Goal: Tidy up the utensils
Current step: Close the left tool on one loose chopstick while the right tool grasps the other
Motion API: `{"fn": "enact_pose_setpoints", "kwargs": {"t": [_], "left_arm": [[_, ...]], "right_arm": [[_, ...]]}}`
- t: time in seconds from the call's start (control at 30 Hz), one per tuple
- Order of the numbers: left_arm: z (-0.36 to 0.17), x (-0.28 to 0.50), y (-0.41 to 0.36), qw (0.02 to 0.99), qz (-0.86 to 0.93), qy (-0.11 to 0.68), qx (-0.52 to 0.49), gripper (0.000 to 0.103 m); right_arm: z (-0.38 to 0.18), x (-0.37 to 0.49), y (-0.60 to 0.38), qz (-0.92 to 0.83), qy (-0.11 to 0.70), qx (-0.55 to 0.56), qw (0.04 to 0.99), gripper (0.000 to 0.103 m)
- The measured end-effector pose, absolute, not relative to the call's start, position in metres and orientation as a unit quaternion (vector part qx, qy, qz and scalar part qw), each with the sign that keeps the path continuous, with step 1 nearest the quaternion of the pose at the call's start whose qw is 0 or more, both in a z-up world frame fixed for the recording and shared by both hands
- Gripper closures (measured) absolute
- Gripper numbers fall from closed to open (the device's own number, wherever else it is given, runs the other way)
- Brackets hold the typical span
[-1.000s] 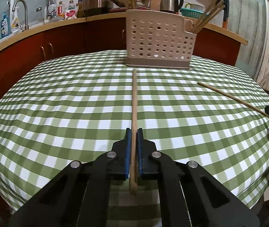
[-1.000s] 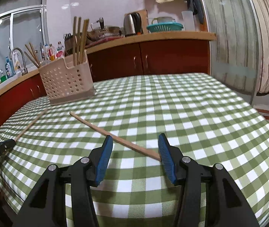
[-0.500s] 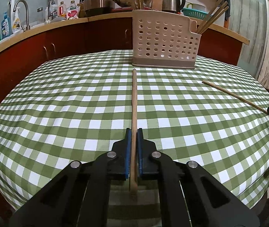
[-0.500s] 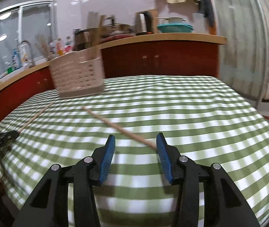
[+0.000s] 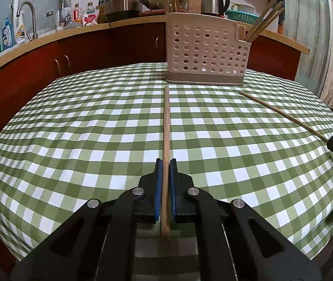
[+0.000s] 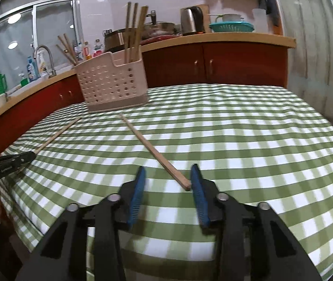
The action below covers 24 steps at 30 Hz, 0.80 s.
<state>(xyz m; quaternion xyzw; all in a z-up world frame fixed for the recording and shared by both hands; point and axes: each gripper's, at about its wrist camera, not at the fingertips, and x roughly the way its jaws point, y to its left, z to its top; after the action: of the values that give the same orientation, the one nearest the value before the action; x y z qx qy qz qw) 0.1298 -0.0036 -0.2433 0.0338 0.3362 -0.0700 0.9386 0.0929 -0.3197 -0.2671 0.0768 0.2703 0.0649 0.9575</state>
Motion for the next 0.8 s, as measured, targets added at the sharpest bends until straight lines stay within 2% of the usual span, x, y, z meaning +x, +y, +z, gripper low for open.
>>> {"fn": "enact_pose_setpoints", "kwargs": {"t": [0.1,0.27,0.37,0.5,0.8], "left_arm": [[-0.243,0.130,-0.004,0.939,-0.070,0.336,0.033,0.096],[-0.243,0.131,-0.003,0.939,-0.071,0.336,0.037,0.096],[-0.243,0.131,-0.002,0.939,-0.072,0.335,0.038,0.096],[-0.243,0.131,-0.004,0.939,-0.073,0.333,0.036,0.096],[-0.246,0.128,-0.004,0.944,-0.072,0.319,0.039,0.096]], "right_arm": [[-0.265,0.093,-0.307,0.086,0.273,0.067,0.956,0.075],[-0.265,0.097,-0.285,0.101,0.275,0.044,0.955,0.078],[-0.263,0.099,-0.282,0.099,0.275,0.043,0.955,0.085],[-0.262,0.104,-0.281,0.095,0.272,0.043,0.957,0.089],[-0.262,0.104,-0.277,0.086,0.267,0.030,0.959,0.093]]}}
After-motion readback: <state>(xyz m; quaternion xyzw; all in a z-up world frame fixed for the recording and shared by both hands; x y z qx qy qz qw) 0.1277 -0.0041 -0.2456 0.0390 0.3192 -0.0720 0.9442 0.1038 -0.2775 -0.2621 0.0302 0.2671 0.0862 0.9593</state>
